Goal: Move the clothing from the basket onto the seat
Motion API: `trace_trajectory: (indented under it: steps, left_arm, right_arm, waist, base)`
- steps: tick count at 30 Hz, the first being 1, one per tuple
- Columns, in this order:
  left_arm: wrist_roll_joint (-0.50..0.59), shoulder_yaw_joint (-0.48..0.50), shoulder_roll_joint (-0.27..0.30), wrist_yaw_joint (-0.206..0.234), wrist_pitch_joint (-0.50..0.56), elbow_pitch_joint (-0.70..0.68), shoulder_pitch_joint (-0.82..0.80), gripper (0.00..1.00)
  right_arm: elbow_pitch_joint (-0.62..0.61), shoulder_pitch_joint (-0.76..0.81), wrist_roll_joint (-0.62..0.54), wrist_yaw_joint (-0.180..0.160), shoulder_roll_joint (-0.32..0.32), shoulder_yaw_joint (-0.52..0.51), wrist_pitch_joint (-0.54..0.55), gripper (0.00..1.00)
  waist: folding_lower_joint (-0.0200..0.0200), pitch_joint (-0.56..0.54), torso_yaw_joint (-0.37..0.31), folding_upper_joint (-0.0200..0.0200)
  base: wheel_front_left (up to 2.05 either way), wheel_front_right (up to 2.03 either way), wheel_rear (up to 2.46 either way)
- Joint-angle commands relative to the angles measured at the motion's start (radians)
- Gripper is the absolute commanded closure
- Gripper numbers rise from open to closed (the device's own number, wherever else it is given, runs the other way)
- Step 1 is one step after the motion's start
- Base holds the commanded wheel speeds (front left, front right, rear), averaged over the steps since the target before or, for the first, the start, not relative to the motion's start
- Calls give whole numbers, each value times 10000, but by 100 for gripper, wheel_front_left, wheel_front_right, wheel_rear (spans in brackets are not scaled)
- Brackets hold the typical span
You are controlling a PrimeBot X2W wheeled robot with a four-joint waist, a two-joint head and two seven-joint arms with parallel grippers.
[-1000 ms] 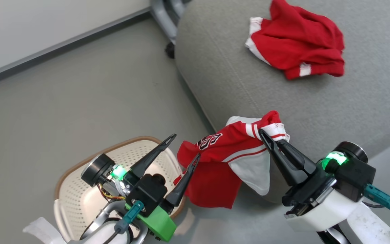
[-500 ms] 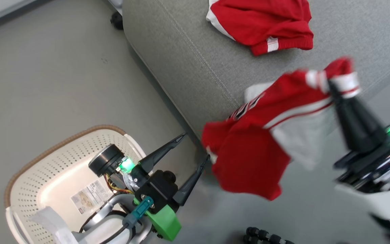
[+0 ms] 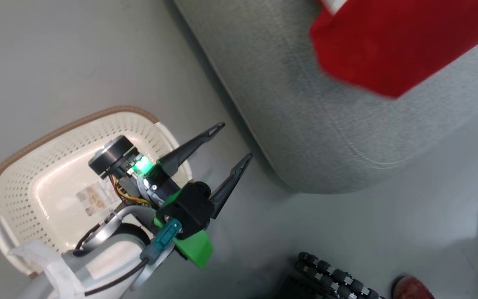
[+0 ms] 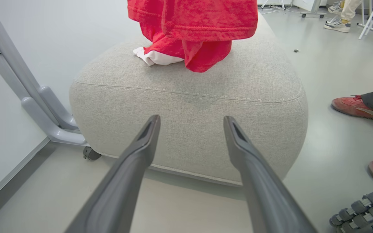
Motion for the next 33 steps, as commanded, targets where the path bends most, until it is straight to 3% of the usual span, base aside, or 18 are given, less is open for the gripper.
trace_trajectory:
  steps: [1, 5, 8, 14, 19, 20, 21, 26, 33]
  left_arm:
    - [25, 68, 36, -26, -15, -94, -299, 0]
    - [74, 177, 20, -86, -60, -254, -655, 0]
    - [62, 267, -21, -45, -168, -266, -815, 0]
    - [-81, 376, -264, 104, -475, -113, -977, 0]
    - [-619, 615, -628, 251, -947, 153, -738, 0]
    - [-753, 677, -676, 277, -1051, 207, -672, 0]
    - [-898, 753, -724, 316, -1199, 261, -606, 0]
    - [-1446, 1097, -949, 464, -1989, 635, -270, 0]
    - [-2158, 1595, -1575, 809, -2888, 1457, 425, 0]
  right_arm:
    - [412, -384, 196, -18, -447, -171, 0, 100]
    - [1950, -888, 446, -18, -1505, -532, 0, 100]
    - [2968, -808, 497, -17, -1766, -281, 0, 100]
    - [4559, -339, 311, -17, -779, 913, 1, 100]
    - [5449, 99, -284, -18, 772, 1950, -1, 100]
    - [5545, 186, -430, -18, 1033, 1988, 1, 70]
    - [5628, 279, -646, -18, 1343, 1953, -1, 0]
    - [5557, 1236, -1553, -17, 2671, 1312, 1, 0]
    - [4631, 3204, -2322, -17, 3868, 1025, 1, 0]
  waist:
    - [-2, 1052, 1098, 0]
    - [-2, 1568, 1617, 0]
    - [-2, 1856, 1889, 0]
    - [-2, 2124, 2275, 0]
    - [-2, 1961, 2456, 0]
    - [-2, 1901, 2465, 0]
    - [-2, 1826, 2469, 0]
    - [-2, 1193, 2507, 0]
    - [-2, -313, 2707, 0]
  base:
    - [0, 0, 0]
    - [0, 0, 0]
    - [0, 0, 0]
    - [0, 0, 0]
    - [0, 0, 0]
    - [0, 0, 0]
    - [0, 0, 0]
    - [0, 0, 0]
    - [0, 0, 0]
